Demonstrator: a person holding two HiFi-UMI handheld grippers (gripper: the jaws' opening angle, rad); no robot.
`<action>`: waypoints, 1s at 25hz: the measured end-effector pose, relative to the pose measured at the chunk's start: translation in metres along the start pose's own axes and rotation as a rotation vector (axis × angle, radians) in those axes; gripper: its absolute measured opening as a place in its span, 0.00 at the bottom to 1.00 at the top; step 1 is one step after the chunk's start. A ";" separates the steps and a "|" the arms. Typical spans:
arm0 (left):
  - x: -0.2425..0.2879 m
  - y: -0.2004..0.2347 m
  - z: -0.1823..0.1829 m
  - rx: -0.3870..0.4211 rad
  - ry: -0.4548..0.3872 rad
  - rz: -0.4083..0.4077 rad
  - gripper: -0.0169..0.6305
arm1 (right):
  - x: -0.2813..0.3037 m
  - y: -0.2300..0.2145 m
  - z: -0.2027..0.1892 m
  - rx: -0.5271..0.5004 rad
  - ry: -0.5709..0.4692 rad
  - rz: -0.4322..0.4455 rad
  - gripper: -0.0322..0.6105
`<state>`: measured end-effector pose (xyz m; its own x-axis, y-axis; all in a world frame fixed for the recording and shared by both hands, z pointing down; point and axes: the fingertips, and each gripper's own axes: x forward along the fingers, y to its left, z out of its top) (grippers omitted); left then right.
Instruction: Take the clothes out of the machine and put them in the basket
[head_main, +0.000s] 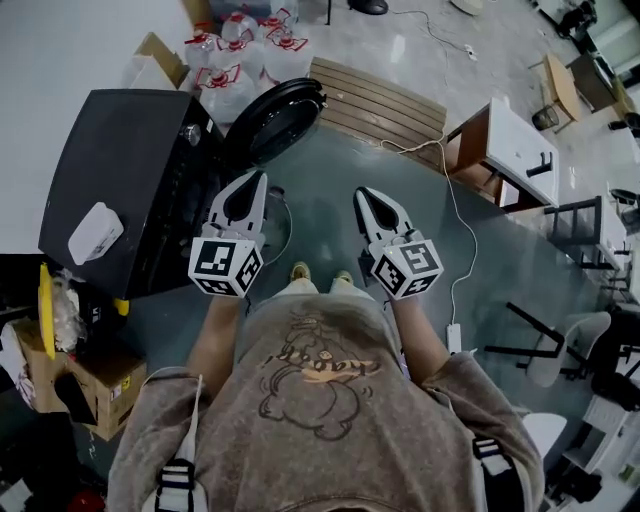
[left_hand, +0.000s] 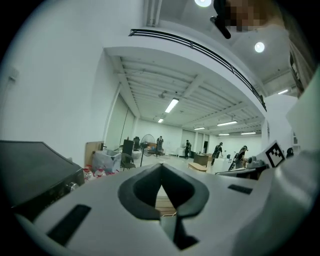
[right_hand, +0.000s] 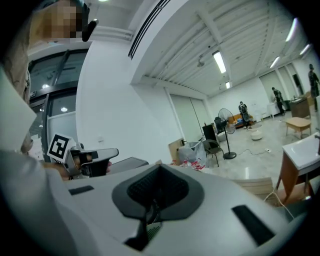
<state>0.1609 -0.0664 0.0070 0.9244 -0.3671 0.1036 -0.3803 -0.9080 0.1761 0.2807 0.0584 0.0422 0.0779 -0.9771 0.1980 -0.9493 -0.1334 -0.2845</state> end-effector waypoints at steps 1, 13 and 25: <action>0.001 0.003 0.001 -0.004 -0.002 0.015 0.04 | 0.005 -0.001 0.002 0.000 0.005 0.012 0.05; -0.005 0.022 0.004 -0.040 -0.020 0.232 0.04 | 0.064 0.008 0.008 -0.019 0.090 0.258 0.05; -0.086 0.064 -0.014 -0.103 -0.042 0.600 0.04 | 0.130 0.084 -0.025 -0.081 0.230 0.641 0.05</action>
<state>0.0570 -0.0898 0.0233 0.5478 -0.8179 0.1760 -0.8339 -0.5169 0.1933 0.2038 -0.0753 0.0672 -0.5655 -0.7975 0.2105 -0.8066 0.4814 -0.3432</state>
